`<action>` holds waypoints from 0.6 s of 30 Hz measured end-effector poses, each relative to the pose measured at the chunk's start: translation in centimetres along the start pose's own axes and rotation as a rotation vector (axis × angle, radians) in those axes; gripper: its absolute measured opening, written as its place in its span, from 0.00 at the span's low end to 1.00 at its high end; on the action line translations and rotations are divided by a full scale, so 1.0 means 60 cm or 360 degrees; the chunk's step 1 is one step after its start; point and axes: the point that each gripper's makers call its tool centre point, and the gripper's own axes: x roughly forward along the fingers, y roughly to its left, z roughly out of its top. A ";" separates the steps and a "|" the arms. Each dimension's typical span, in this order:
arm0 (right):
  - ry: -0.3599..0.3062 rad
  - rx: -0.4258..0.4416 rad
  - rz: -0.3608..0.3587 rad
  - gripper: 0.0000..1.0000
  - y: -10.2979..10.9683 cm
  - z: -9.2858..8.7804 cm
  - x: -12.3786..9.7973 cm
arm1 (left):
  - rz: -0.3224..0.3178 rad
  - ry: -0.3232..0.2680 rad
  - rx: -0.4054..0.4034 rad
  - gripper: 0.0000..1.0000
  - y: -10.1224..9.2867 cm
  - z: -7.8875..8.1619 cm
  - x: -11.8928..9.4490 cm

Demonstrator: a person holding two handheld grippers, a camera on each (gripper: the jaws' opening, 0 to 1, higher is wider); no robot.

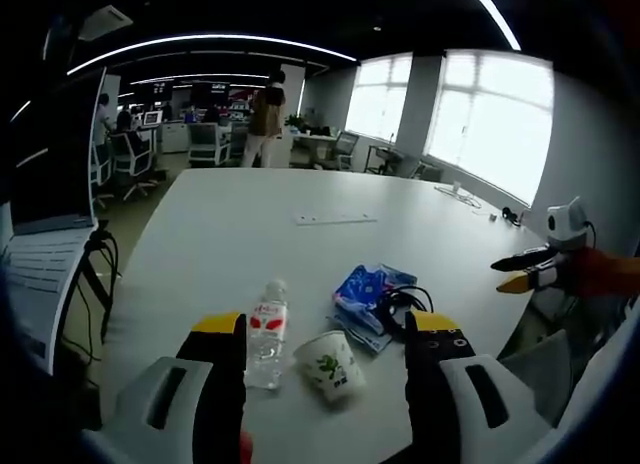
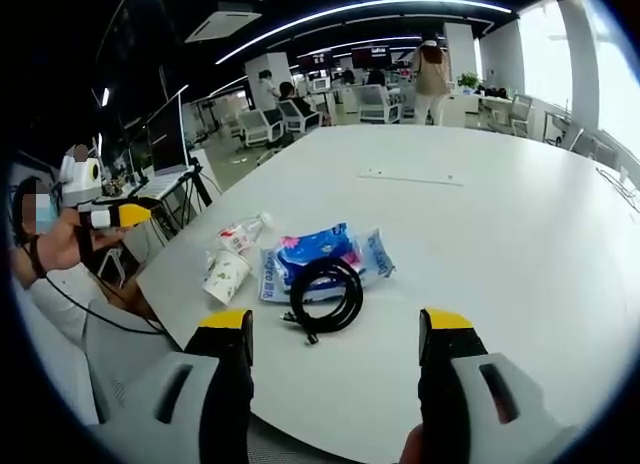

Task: Arrange the tabletop items into an orderly group along one side of the table until the central work area is clear of visible clutter.

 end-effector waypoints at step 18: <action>0.0005 0.0013 -0.0008 0.67 -0.003 -0.006 -0.001 | -0.0003 0.0020 0.0004 0.64 -0.001 -0.005 0.003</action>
